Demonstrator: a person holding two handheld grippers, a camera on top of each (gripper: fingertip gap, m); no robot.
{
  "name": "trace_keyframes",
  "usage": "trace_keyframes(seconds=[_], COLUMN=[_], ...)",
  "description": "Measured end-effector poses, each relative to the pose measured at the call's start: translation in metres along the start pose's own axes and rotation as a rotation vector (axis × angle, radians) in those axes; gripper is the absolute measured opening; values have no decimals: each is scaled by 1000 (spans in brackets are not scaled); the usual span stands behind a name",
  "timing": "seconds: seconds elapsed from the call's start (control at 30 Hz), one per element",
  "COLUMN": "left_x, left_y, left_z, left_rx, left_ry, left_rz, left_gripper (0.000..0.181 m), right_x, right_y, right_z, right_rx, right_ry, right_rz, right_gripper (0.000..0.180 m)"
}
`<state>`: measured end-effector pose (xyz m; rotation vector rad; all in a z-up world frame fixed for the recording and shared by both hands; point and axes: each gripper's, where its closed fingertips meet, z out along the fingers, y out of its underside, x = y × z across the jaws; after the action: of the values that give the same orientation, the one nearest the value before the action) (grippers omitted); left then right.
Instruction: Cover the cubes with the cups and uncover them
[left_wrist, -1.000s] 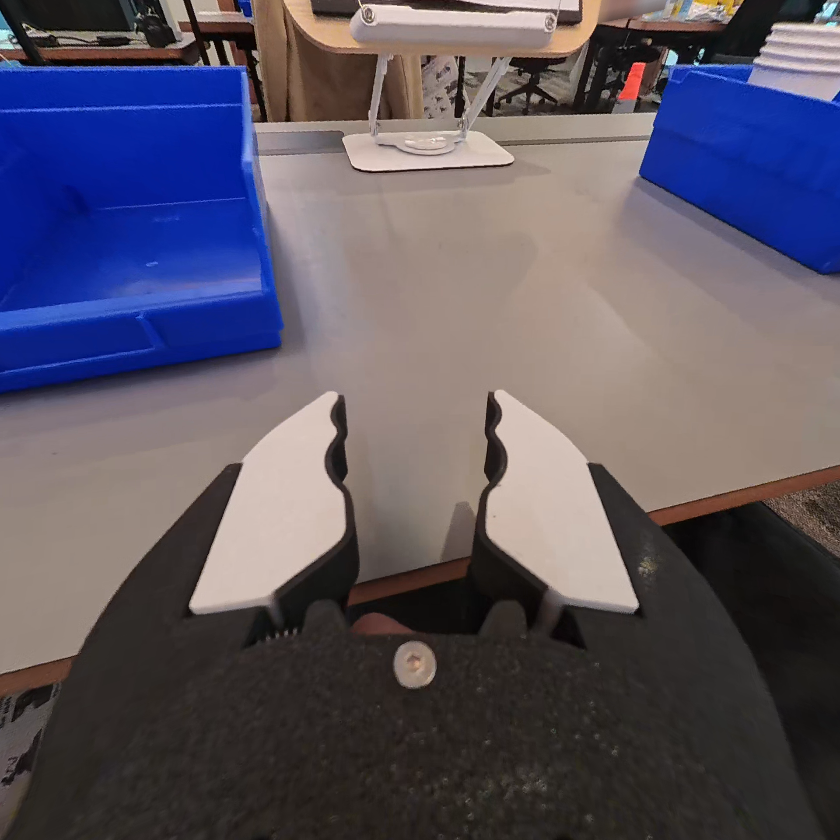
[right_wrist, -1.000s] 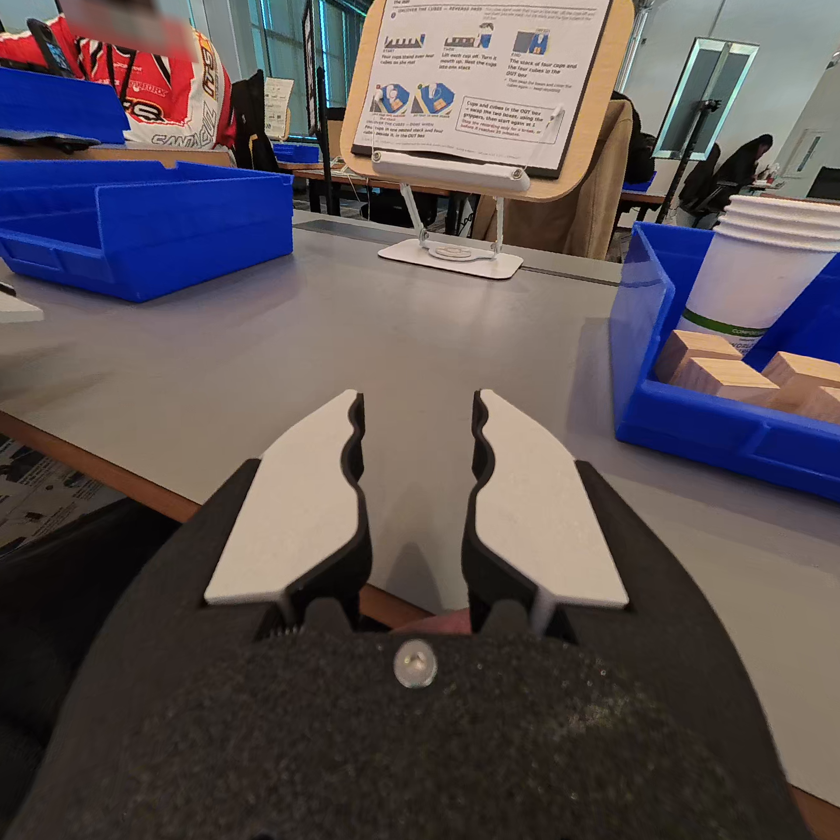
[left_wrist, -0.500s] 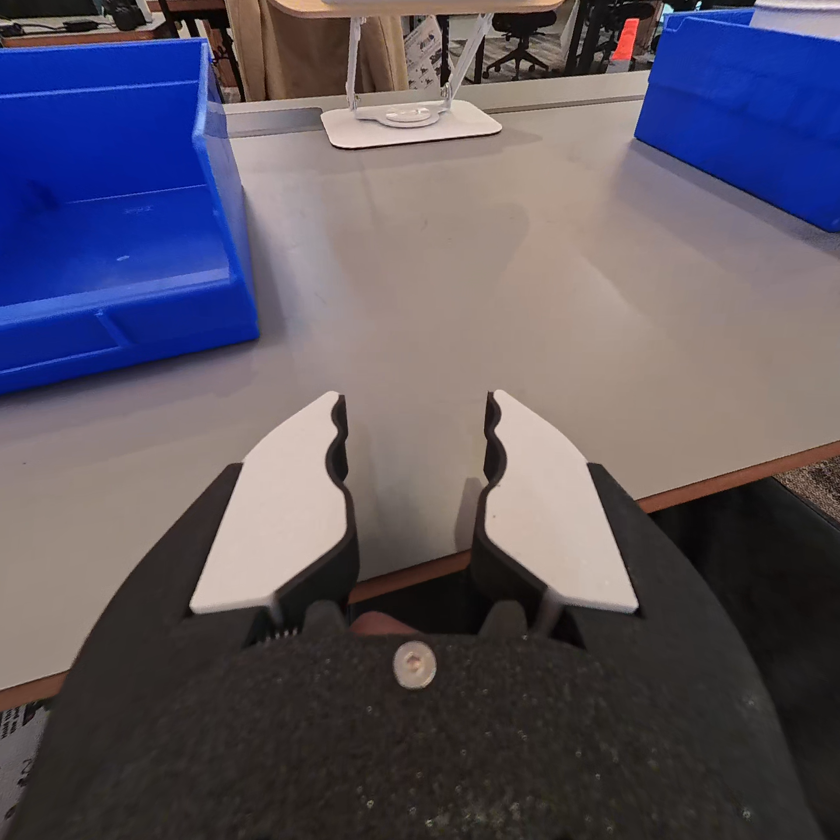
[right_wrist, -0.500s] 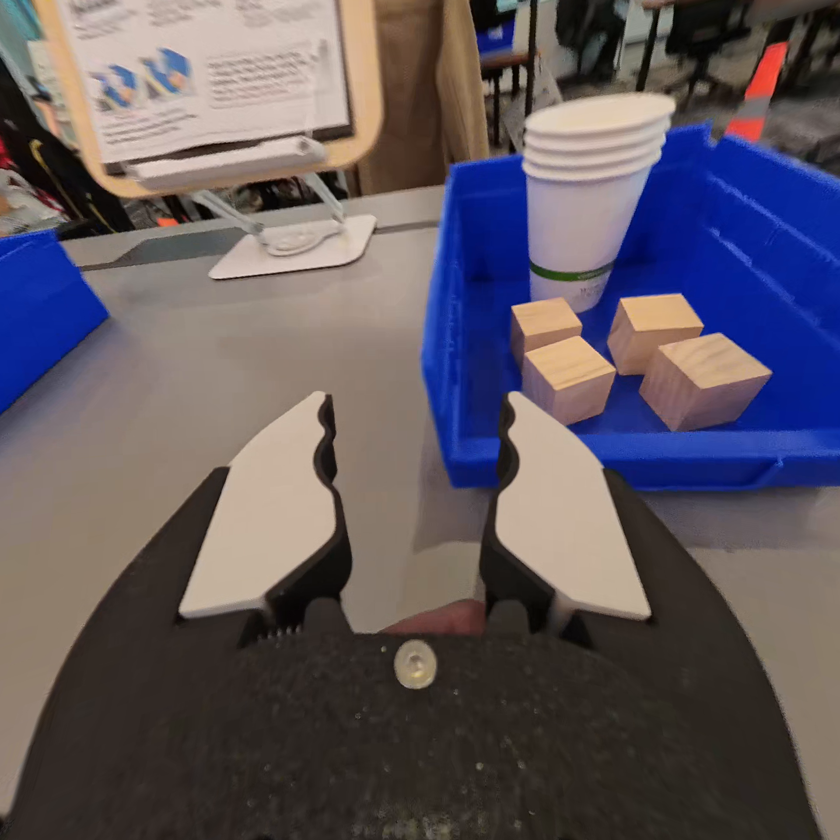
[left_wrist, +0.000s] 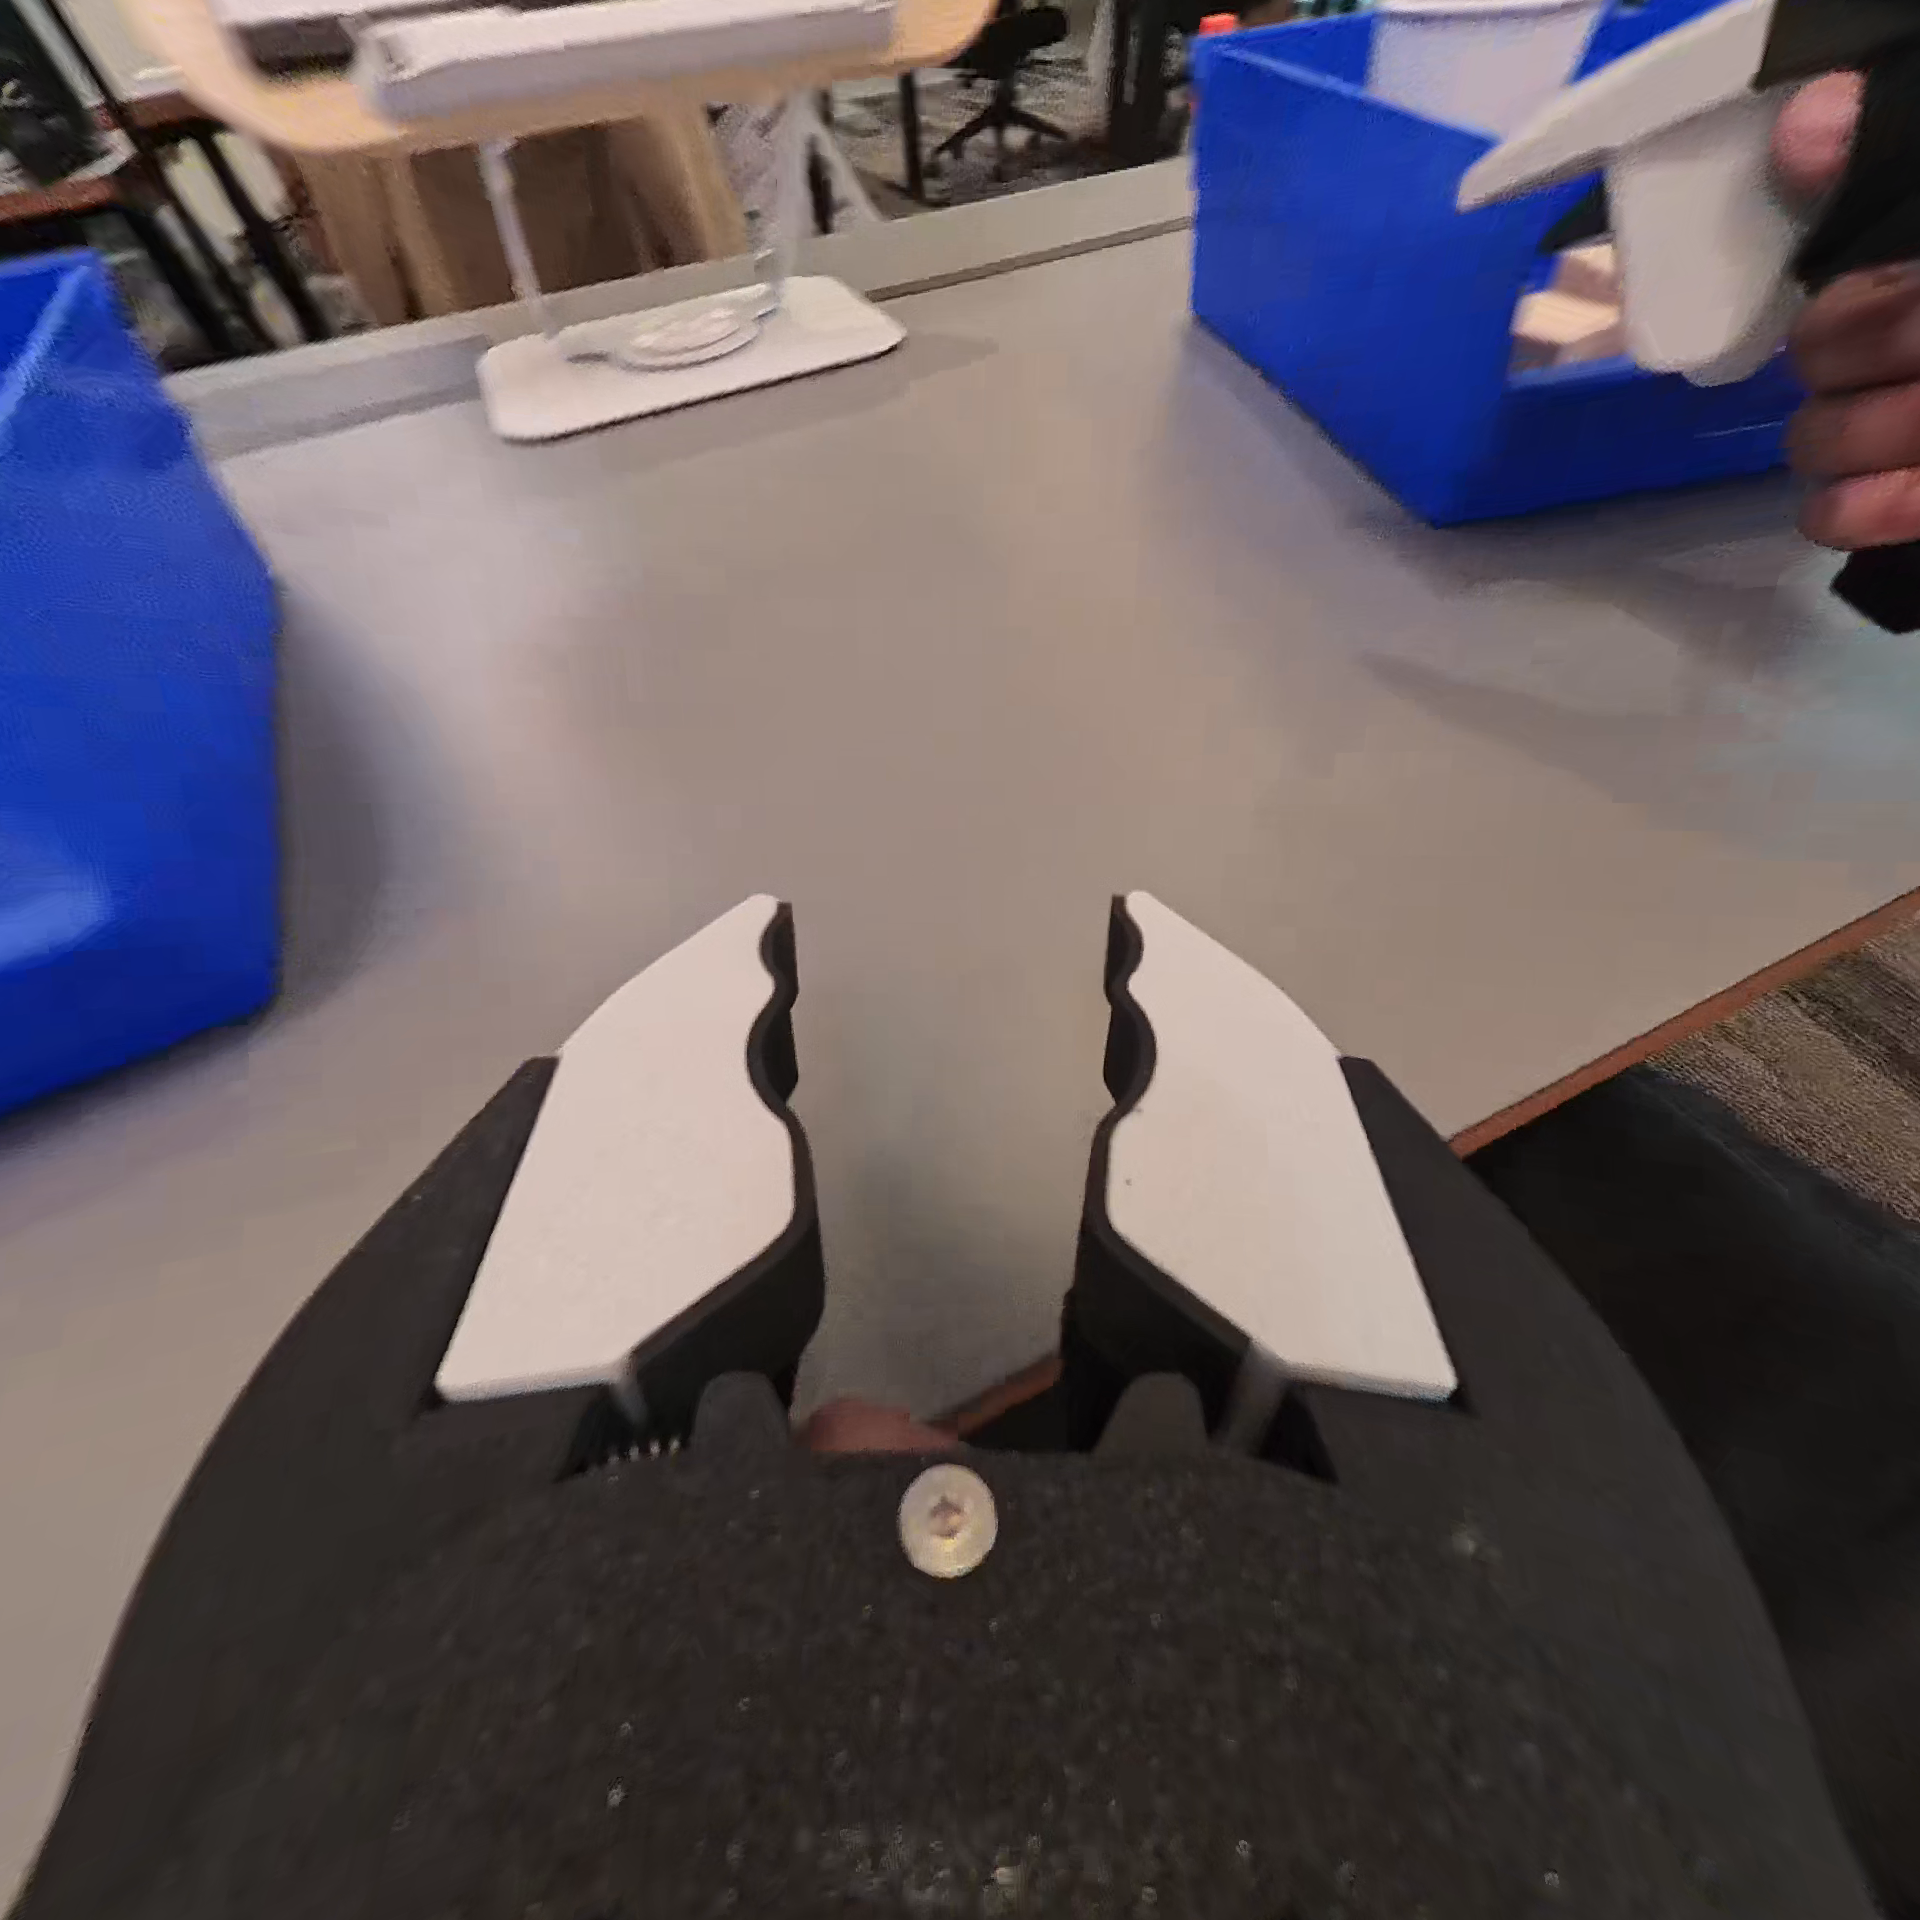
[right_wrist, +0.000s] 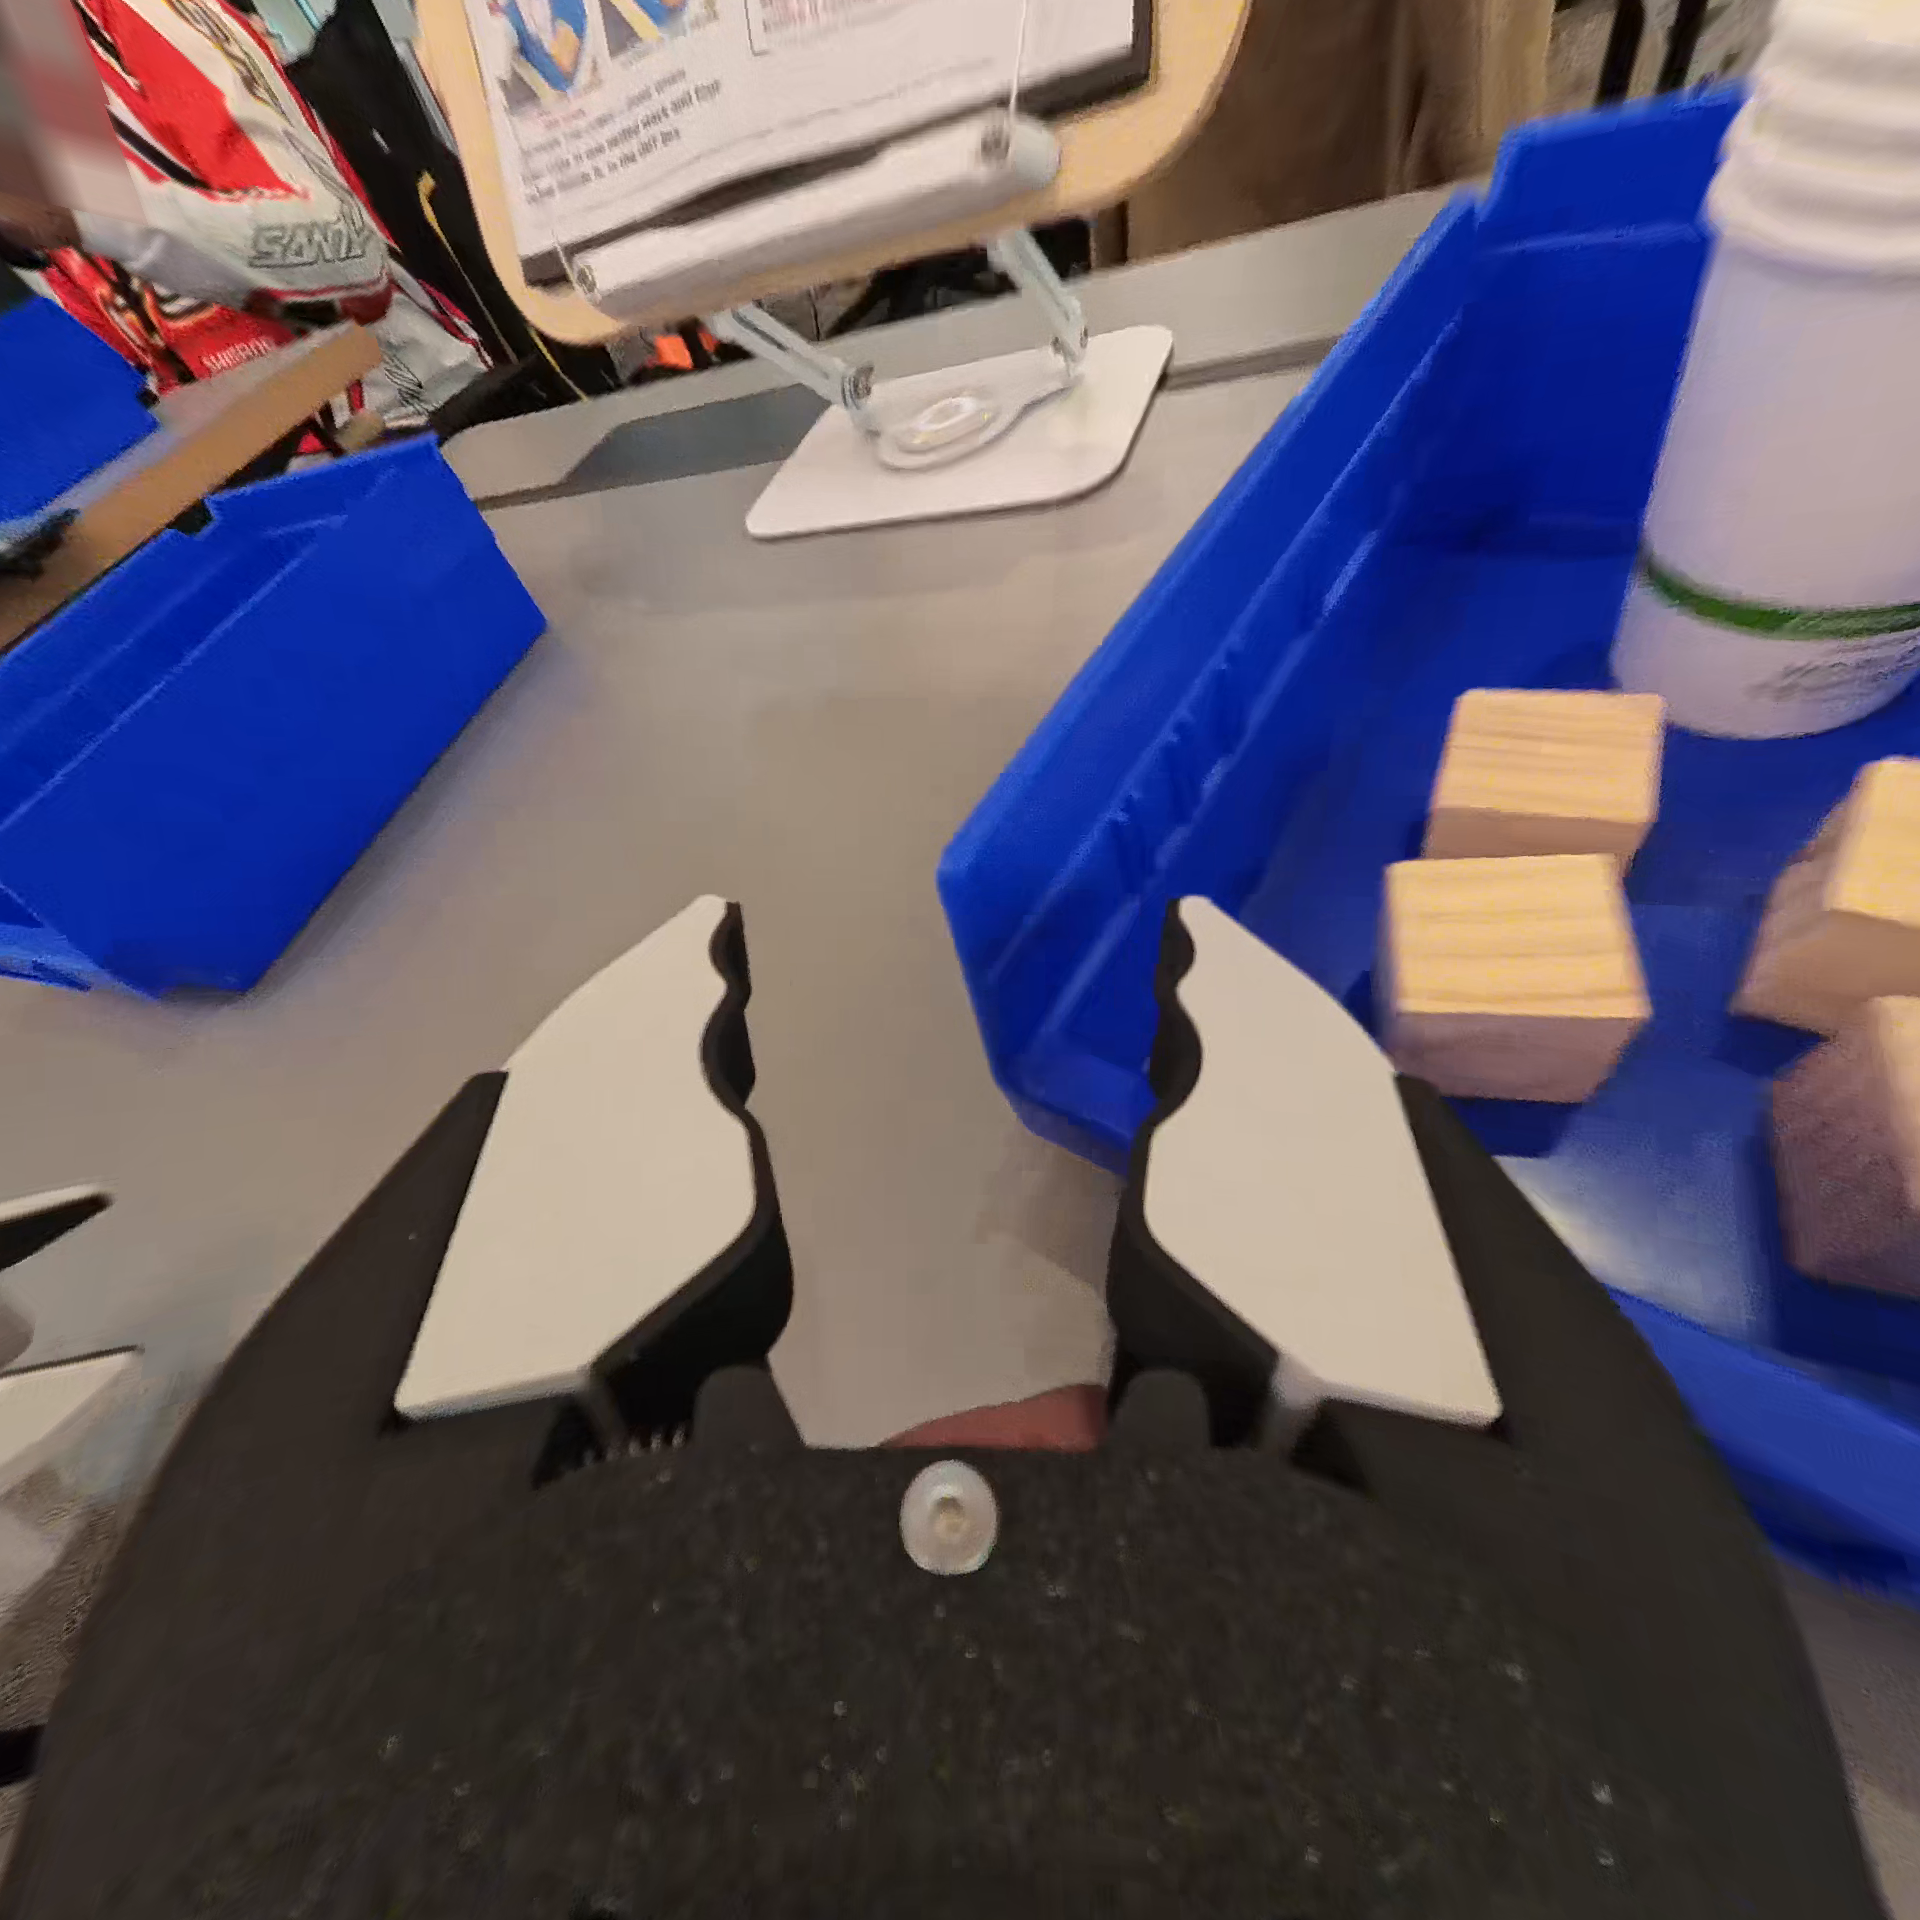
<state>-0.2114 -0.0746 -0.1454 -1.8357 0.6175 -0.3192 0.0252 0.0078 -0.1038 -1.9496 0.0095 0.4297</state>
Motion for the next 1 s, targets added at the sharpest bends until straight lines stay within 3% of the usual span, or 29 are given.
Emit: trace_keyframes(seconds=[0.13,0.23,0.4,0.53,0.57,0.7,0.73,1.0], left_x=[71,118,159,166,171,153,151,110], left_y=[-42,-77,-115,-103,-101,-105,-103,-95], left_z=[54,108,185,224,229,225,223,180], left_rx=[-73,-97,-115,-210,-219,-217,-216,-188], left_ry=[167,224,172,102,127,64,66,-29], left_rz=[-19,-50,-128,-135,-139,-210,-201,-189], left_gripper=[61,64,62,58,64,16,4,3], right_x=[42,103,165,173,173,186,184,132], right_y=[-45,-56,-22,-1,5,10,10,15], right_z=[-69,-112,-112,-93,-87,-94,-94,-80], right_rx=[188,280,175,102,74,72,75,57], right_ry=[226,418,546,498,480,592,574,543], right_rz=[-126,-61,-28,53,59,43,47,31], right_gripper=[71,61,55,47,43,4,4,3])
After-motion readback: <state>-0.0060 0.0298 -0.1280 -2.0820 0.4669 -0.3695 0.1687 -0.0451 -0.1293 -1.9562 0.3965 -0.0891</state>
